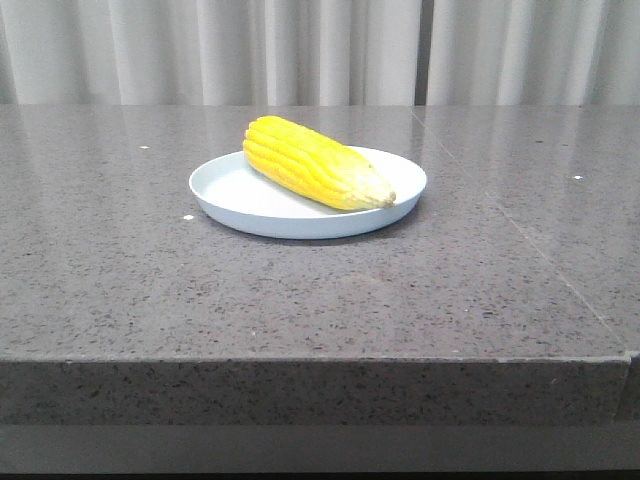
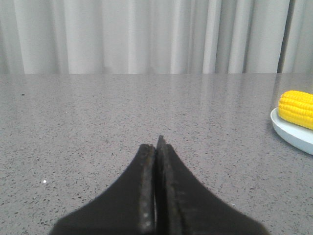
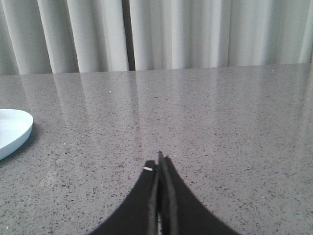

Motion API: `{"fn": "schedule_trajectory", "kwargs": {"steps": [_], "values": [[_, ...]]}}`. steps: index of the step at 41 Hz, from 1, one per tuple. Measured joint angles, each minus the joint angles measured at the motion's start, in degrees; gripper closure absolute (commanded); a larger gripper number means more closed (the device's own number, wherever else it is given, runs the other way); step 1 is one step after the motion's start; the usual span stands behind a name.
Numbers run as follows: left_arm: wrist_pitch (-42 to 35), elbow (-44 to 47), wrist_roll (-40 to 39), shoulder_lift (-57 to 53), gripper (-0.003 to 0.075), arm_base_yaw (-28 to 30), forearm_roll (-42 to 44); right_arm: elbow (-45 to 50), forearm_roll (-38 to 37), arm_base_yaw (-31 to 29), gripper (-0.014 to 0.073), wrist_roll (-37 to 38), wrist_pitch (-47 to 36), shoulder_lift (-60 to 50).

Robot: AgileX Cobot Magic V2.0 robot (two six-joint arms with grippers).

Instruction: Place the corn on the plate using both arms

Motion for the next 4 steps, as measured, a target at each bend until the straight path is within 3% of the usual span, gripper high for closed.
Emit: {"fn": "schedule_trajectory", "kwargs": {"steps": [4], "values": [[0.0,0.0,0.0,0.0,0.0741,0.0,0.0,0.0,0.0,0.0,0.068,0.0,0.0,0.0]]}}
